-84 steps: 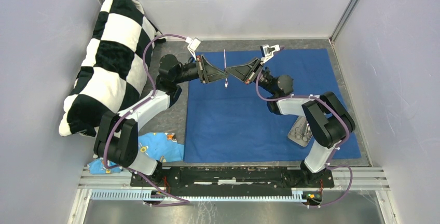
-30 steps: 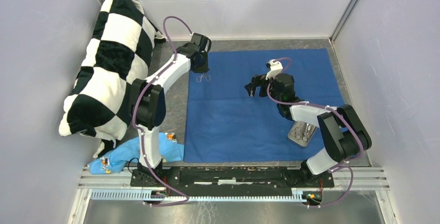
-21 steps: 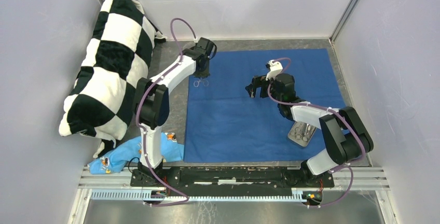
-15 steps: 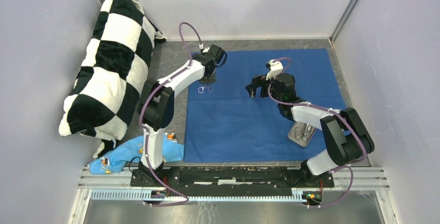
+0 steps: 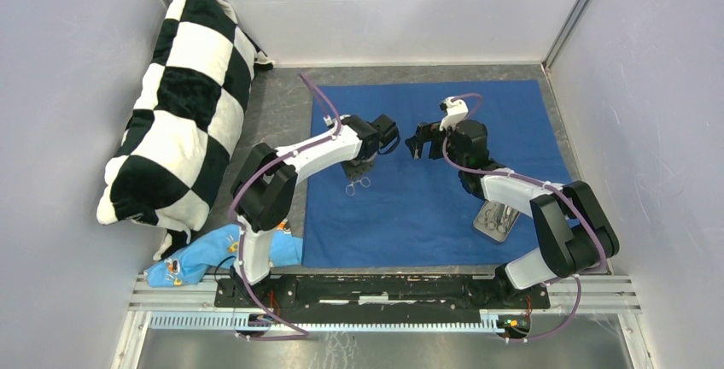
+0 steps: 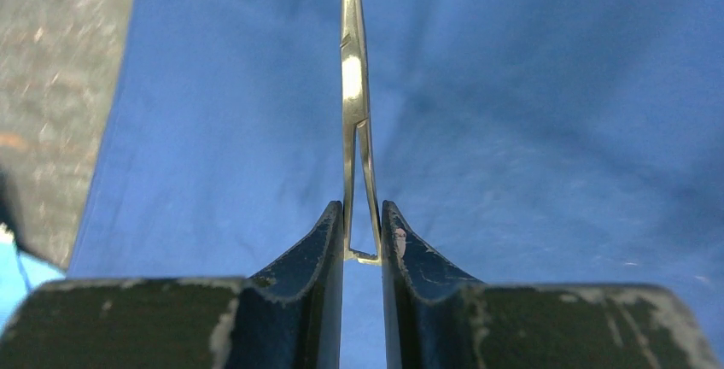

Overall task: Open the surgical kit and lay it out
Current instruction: Place the medical item in the surgical kit.

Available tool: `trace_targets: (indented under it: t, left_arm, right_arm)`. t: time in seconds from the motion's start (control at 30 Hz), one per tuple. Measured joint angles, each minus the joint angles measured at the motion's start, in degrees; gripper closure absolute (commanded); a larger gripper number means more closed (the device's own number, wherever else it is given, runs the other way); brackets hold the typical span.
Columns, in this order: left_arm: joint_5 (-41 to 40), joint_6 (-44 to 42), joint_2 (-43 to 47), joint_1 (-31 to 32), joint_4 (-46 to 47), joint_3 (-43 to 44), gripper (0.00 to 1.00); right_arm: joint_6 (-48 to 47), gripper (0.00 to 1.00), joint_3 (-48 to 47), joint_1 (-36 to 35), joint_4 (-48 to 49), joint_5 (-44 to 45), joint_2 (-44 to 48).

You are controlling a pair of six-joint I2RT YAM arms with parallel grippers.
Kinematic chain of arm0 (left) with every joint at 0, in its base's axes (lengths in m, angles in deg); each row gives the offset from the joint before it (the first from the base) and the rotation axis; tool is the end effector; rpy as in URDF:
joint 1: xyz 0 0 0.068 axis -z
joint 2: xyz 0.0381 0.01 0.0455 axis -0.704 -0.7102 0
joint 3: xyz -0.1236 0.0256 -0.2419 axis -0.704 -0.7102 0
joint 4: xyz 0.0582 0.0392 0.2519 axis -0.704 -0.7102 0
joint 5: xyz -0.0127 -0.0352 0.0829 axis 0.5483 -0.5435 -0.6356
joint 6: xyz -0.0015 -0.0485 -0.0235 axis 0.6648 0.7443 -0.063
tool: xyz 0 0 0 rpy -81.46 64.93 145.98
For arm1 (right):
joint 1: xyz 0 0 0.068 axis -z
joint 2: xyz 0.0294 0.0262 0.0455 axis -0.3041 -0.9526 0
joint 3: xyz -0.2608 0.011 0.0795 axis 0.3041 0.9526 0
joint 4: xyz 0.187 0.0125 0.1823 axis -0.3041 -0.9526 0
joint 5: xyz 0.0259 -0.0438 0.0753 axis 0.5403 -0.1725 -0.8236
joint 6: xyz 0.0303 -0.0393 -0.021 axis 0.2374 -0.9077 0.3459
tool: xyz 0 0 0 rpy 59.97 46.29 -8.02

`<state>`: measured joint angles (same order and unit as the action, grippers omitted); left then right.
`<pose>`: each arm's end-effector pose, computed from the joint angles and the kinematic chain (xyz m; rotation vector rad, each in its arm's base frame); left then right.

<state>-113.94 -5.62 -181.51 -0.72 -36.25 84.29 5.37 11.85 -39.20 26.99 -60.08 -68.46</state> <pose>0.2946 -0.2612 0.2028 -0.6278 2.5729 0.2327 0.2905 0.1195 0.2006 -0.1794 1.9286 0.5719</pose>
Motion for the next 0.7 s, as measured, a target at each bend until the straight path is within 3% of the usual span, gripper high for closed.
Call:
trace_targets:
  t: [0.2,0.4,0.7]
  left_arm:
    - [-1.01,11.1,5.88,4.39,-4.92,-9.99,0.98]
    - [0.87,16.76,10.38,8.33,-5.75,-17.7,0.98]
    - [3.87,21.22,10.49,11.72,-3.85,-19.56,0.98]
  right_arm:
    - [-0.13,0.02,0.07,0.02,0.0,0.26,0.92]
    - [-0.13,0.02,1.05,0.24,0.42,0.28,2.08]
    - [0.09,0.02,2.05,0.63,1.36,0.33,2.67]
